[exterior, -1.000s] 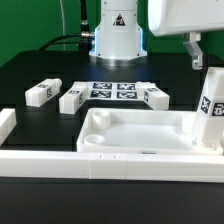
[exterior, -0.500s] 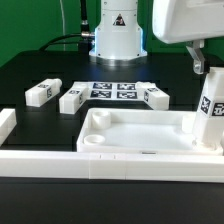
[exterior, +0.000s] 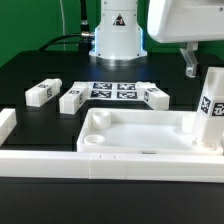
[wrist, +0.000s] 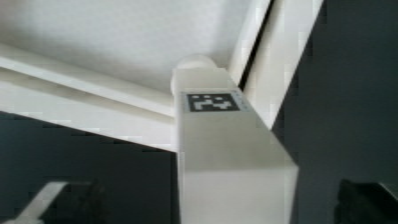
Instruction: Assemble desk
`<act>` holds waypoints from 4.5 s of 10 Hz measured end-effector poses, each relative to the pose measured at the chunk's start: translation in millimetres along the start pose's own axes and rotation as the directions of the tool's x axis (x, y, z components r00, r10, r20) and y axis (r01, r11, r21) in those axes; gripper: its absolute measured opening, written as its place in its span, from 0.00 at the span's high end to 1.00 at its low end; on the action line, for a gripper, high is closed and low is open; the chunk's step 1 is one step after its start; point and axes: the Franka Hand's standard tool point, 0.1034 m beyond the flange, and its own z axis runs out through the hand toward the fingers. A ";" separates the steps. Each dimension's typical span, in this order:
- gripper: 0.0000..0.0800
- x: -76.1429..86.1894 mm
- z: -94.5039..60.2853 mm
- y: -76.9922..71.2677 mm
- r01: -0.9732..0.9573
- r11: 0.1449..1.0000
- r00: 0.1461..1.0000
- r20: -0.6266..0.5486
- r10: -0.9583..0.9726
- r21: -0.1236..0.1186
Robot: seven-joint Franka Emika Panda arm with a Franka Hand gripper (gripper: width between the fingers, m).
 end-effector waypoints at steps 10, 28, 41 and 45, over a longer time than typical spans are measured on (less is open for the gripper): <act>0.64 -4.6 10.1 10.4 0.048 0.999 0.999 0.015 -0.049 0.008; 0.36 -3.4 13.2 -8.6 -0.947 0.315 0.319 0.094 0.943 0.056; 0.19 -2.8 14.6 -7.6 -0.072 0.994 0.997 0.002 0.072 0.084; 0.47 -3.3 15.0 -4.3 0.123 0.990 0.992 -0.012 -0.122 0.074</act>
Offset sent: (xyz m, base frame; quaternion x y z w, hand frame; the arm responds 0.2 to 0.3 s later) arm 0.0016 -0.0042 -0.0063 0.0231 -0.0146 -0.0210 0.9994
